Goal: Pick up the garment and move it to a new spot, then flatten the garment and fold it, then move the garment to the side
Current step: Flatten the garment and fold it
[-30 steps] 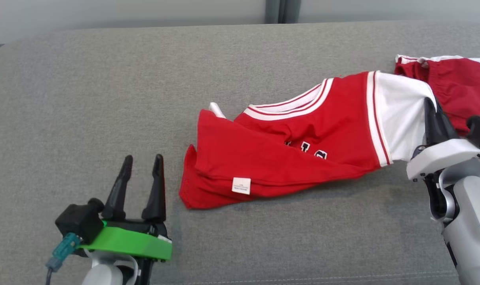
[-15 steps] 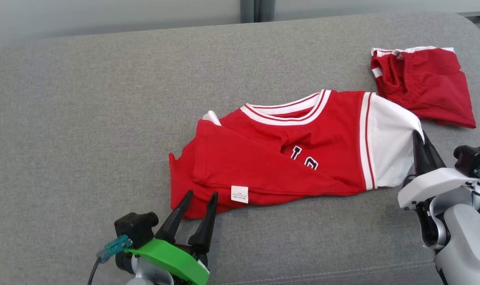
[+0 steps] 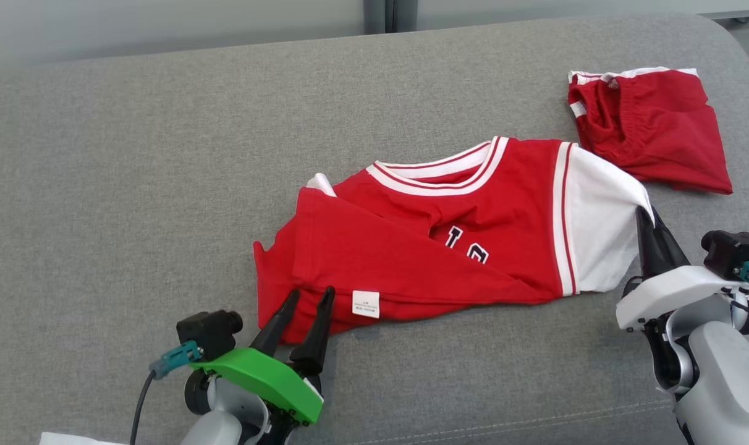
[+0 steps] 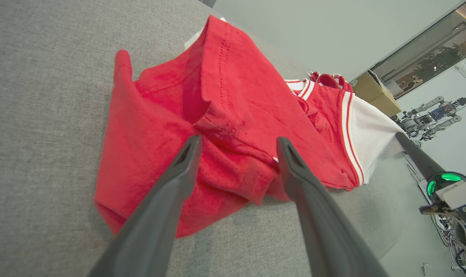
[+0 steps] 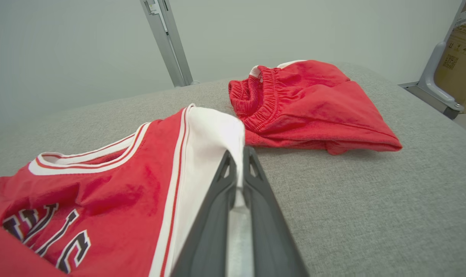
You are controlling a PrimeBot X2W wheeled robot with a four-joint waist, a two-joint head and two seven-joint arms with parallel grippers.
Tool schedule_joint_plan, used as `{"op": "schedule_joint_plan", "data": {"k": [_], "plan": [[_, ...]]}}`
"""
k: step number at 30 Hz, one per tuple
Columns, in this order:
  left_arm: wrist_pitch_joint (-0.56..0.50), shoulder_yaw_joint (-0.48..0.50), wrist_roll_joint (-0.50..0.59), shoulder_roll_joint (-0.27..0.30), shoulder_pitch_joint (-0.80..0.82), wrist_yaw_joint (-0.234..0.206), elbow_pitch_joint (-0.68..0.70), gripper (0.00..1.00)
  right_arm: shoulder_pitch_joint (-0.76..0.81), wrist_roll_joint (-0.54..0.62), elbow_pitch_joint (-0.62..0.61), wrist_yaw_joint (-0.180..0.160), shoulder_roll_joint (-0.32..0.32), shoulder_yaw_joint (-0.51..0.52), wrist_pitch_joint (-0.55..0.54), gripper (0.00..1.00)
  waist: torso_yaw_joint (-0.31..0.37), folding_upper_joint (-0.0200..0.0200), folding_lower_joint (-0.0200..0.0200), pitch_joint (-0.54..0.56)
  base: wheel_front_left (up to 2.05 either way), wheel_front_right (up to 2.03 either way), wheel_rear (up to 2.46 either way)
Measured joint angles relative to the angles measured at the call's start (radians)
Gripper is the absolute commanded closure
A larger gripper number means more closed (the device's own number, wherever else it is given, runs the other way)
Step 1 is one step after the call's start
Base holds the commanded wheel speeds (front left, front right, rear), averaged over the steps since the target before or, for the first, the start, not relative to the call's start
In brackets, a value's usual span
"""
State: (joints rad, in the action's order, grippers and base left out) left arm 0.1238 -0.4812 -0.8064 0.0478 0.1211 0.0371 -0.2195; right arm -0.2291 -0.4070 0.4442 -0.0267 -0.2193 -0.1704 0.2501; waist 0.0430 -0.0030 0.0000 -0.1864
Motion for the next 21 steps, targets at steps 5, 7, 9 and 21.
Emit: {"op": "schedule_joint_plan", "data": {"k": [5,7,9,21], "plan": [[-0.007,0.006,-0.052,0.0,0.03,-0.021,-0.048,0.0,0.009,0.002,0.0,0.008,0.006,-0.012,0.0,1.0,0.014,0.0,0.0,0.003,0.0,0.0,0.0],[-0.007,0.002,-0.062,0.0,0.043,-0.023,-0.061,0.0,0.012,0.002,-0.001,0.008,0.007,-0.011,0.0,1.0,0.019,0.0,0.0,0.005,0.0,0.0,0.0],[-0.007,-0.003,-0.072,0.0,0.057,-0.03,-0.065,0.0,0.013,0.002,-0.001,0.008,0.006,-0.011,0.0,1.0,0.022,0.0,0.0,0.006,0.0,0.0,0.0],[0.03,-0.039,-0.077,-0.001,0.127,-0.042,-0.101,0.93,0.013,0.003,-0.002,0.009,0.009,-0.011,0.0,1.0,0.035,0.0,0.0,0.004,0.0,0.0,0.0]]}}
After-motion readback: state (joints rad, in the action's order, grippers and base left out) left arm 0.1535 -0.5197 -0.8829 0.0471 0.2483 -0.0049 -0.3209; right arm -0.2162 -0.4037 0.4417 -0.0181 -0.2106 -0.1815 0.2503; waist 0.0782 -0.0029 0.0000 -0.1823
